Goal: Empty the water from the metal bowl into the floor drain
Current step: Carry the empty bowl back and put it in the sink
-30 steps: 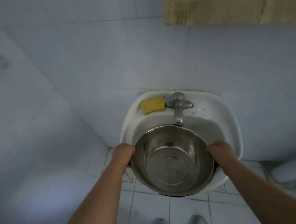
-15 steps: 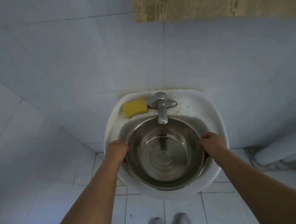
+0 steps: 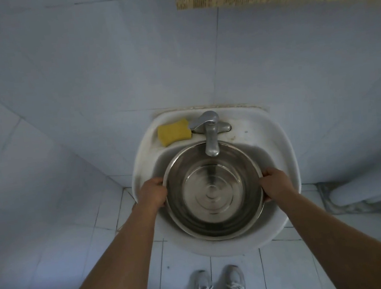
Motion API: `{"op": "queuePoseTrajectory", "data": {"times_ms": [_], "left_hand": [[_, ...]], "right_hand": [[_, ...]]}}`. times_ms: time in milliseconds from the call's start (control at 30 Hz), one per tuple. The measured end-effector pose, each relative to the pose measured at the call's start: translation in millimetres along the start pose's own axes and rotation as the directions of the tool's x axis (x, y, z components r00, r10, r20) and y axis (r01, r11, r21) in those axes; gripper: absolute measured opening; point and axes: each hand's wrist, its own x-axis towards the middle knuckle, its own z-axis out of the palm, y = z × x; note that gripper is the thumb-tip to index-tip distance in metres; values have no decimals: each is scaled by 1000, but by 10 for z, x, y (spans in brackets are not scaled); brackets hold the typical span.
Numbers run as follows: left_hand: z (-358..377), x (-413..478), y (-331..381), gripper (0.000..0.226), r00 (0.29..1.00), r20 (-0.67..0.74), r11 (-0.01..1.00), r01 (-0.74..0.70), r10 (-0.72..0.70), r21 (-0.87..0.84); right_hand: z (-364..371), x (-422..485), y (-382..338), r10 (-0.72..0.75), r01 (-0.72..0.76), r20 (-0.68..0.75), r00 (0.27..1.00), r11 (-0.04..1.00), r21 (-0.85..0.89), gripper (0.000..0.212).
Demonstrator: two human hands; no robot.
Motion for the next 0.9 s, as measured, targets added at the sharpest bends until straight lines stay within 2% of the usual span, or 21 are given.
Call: {"op": "queuePoseTrajectory", "data": {"times_ms": [333, 733, 900], "left_hand": [[81, 38, -29, 48, 998, -36, 996, -44, 47, 78], [79, -66, -3, 46, 999, -34, 997, -34, 36, 64], [83, -85, -19, 43, 997, -46, 995, -50, 54, 86]], "right_hand": [[64, 37, 32, -11, 10, -16, 1000, 999, -41, 19], [80, -37, 42, -20, 19, -55, 998, 999, -29, 9], [76, -35, 94, -20, 18, -43, 999, 998, -59, 18]]}}
